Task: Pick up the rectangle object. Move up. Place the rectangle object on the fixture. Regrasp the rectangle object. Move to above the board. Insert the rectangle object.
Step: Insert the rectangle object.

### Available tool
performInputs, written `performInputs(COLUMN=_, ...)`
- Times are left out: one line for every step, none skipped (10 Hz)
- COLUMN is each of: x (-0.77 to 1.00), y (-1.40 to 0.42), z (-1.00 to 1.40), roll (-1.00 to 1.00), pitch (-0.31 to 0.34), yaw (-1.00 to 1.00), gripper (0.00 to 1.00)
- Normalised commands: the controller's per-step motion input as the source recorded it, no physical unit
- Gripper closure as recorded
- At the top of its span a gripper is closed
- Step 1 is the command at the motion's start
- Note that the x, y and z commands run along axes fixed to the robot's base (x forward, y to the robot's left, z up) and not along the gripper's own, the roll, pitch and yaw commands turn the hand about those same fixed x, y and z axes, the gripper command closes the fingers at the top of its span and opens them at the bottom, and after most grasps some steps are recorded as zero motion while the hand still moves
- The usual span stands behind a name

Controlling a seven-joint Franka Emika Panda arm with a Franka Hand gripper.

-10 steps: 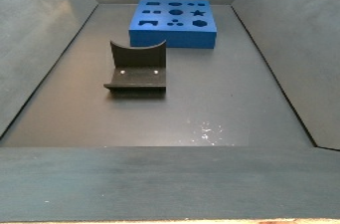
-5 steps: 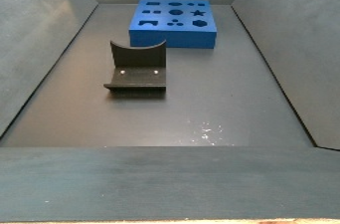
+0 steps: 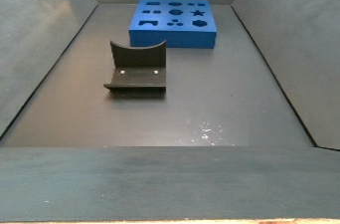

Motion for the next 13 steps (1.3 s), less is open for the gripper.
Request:
performInputs(x=0.38, y=-0.31, z=-0.19, roll=-0.02, pitch=-0.034, yaw=-0.54, gripper=1.0)
performInputs(x=0.35, y=-0.34, z=-0.3, roll=0.0, pitch=-0.02, yaw=-0.49, gripper=1.0)
performInputs(x=0.29, y=-0.34, z=-0.37, roll=0.0, pitch=-0.049, yaw=-0.46, gripper=1.0)
performInputs(x=0.25, y=-0.36, z=-0.41, roll=0.0, pitch=-0.069, yaw=-0.44, gripper=1.0)
performInputs(x=0.2, y=-0.38, z=-0.4, roll=0.0, pitch=-0.086, yaw=-0.45, gripper=1.0)
performInputs(x=0.21, y=-0.37, z=-0.37, roll=0.0, pitch=-0.071, yaw=-0.45, gripper=1.0)
performInputs(x=0.25, y=-0.32, z=-0.34, roll=0.0, pitch=-0.049, yaw=-0.41, gripper=1.0)
performInputs(x=0.26, y=-0.31, z=-0.38, roll=0.0, pitch=-0.037, yaw=-0.38, gripper=1.0)
performInputs(x=0.27, y=-0.28, z=-0.4, roll=0.0, pitch=-0.026, yaw=-0.35, gripper=1.0)
performInputs(x=0.25, y=-0.23, z=-0.45, roll=0.03, pitch=-0.026, yaw=-0.28, gripper=1.0)
performInputs(x=0.21, y=-0.21, z=-0.46, roll=0.05, pitch=-0.006, yaw=-0.28, gripper=1.0)
performInputs(x=0.12, y=-0.14, z=-0.34, roll=0.1, pitch=0.0, yaw=-0.35, gripper=1.0)
performInputs(x=0.05, y=-0.03, z=-0.11, roll=0.13, pitch=0.0, yaw=-0.36, gripper=1.0)
